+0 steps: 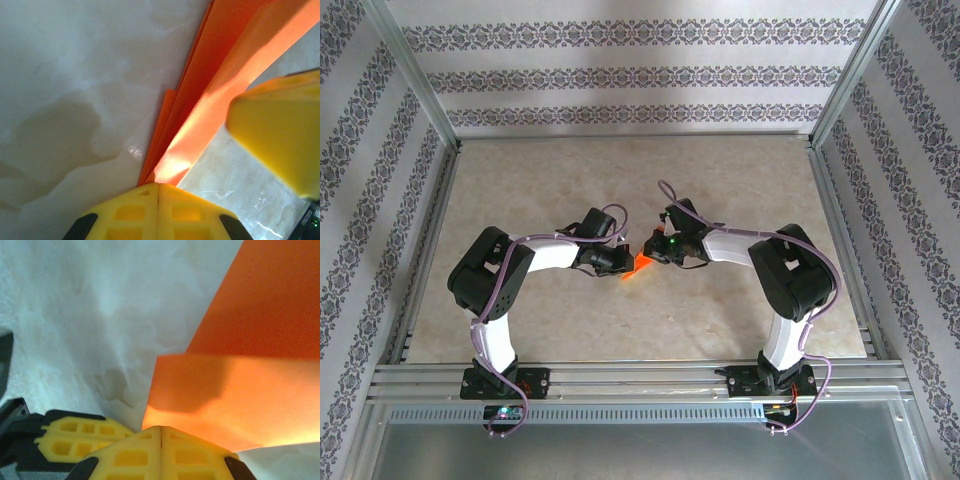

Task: Fold a paper plane with a square sheet of paper (pick it up from the middle)
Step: Fold the wing for the fifth time at the center of the table.

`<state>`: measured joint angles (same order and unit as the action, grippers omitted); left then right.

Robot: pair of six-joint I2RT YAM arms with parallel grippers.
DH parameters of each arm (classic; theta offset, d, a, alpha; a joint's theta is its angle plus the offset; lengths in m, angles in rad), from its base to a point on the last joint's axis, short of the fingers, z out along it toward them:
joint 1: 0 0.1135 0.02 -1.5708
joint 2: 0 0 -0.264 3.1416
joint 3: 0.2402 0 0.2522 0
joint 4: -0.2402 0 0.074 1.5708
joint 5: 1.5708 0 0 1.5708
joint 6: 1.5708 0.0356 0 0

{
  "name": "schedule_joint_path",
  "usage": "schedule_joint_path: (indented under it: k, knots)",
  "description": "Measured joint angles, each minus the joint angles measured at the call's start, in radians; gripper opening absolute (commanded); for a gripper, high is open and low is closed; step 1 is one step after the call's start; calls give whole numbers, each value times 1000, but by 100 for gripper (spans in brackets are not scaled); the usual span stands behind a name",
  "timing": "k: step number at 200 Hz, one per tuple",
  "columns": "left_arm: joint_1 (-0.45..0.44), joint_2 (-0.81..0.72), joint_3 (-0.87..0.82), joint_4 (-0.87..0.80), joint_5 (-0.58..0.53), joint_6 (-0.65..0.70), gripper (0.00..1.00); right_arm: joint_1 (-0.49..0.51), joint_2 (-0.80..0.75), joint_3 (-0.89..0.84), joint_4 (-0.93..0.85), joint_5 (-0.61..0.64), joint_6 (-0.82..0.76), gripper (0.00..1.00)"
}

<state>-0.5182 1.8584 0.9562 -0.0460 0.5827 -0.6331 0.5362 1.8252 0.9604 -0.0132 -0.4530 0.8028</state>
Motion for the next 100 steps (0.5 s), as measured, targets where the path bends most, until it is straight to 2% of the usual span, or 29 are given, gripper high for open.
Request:
schedule_joint_path:
  k: [44,100]
  knots:
    - [-5,0,5,-9,-9,0,0,36,27,14,-13,9,-3,0]
    - [-5,0,6,-13,-11,0,0,28,56,21,-13,6,-3,0]
